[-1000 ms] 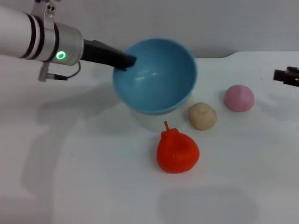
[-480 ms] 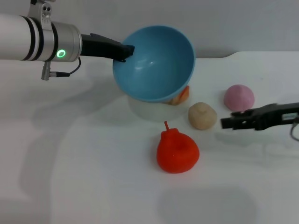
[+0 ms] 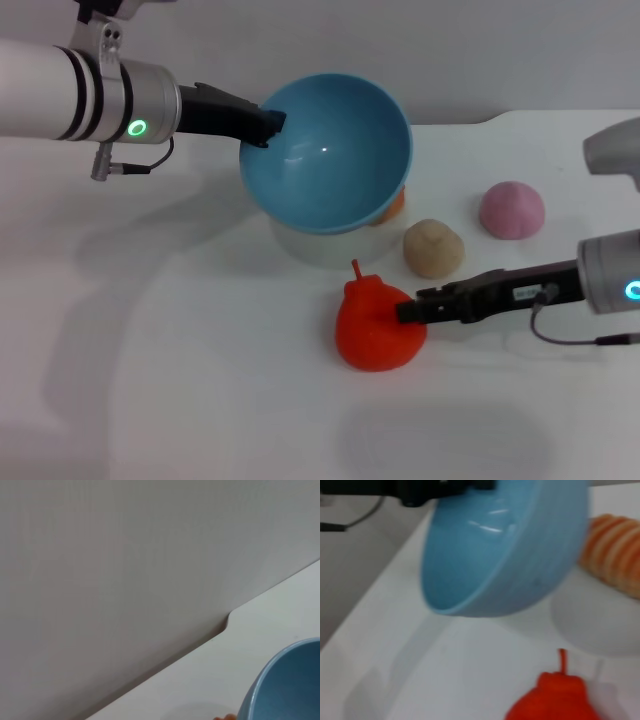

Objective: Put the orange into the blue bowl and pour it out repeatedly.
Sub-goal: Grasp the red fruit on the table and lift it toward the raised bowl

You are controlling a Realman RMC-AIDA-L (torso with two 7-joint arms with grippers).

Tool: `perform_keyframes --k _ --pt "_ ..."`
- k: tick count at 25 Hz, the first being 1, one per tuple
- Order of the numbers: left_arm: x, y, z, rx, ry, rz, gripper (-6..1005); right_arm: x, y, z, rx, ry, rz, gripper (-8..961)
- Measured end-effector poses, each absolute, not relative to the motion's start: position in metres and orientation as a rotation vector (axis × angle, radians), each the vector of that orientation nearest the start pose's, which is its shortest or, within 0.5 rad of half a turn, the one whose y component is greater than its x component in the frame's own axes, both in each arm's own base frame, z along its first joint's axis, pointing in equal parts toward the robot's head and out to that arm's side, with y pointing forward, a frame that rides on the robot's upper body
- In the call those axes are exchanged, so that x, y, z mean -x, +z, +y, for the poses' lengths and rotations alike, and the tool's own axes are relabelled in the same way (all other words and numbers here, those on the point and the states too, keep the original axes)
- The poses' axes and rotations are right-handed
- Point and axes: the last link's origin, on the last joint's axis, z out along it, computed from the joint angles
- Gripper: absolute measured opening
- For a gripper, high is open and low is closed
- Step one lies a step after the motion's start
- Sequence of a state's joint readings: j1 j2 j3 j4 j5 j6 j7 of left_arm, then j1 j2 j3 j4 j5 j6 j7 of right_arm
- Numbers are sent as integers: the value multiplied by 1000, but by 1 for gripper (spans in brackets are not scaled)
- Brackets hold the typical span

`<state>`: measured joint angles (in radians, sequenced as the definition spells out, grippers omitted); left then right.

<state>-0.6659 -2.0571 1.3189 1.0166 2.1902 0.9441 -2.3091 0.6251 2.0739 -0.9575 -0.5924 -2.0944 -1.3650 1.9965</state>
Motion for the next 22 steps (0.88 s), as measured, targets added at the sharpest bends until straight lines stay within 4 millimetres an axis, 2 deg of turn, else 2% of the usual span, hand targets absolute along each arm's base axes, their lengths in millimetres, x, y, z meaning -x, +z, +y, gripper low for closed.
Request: perform_keyframes --k 6,12,15,22 --pt "171 -14 427 2444 -188 -811 -1 -251 -56 345 2682 431 1383 497" --pt "171 -13 428 2434 -192 -807 0 -253 -64 343 2687 363 1418 493" --pt "172 -12 428 2430 -192 -808 0 -254 -65 342 2673 339 1466 491" --pt "175 -11 428 2422 -188 -805 -1 -257 -60 344 2641 351 1455 485"
